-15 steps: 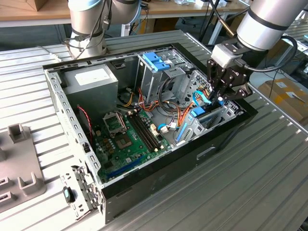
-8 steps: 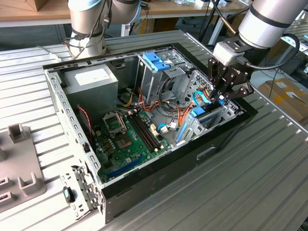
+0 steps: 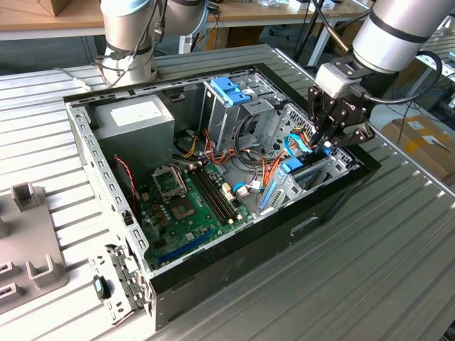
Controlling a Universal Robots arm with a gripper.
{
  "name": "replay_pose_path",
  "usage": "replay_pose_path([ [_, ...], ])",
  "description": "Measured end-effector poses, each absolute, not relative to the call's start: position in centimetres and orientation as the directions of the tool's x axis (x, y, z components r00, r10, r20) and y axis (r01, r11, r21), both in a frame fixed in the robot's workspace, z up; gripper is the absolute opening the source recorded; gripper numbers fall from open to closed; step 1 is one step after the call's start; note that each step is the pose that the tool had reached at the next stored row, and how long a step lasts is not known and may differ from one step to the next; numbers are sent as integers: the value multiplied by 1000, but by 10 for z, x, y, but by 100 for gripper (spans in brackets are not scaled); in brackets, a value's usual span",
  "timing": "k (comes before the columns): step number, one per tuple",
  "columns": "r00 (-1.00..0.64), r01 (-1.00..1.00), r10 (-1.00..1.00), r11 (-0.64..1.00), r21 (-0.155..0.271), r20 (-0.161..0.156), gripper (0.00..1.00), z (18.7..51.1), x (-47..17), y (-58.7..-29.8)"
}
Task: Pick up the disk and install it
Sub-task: 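Insert the second disk wire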
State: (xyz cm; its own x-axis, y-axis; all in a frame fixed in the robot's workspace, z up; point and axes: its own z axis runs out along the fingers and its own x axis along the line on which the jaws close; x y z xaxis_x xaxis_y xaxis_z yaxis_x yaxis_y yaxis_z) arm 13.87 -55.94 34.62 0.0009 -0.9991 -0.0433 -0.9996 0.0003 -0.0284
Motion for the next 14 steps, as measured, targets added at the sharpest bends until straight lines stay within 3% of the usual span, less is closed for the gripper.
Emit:
replay_pose_path([
  [5, 1, -1000, -999, 0, -28, -43, 22, 346, 139, -559],
  [6, 1, -1000, -999, 0, -28, -43, 16, 346, 139, -559],
  [14, 1, -1000, -999, 0, -28, -44, 16, 344, 139, -560],
])
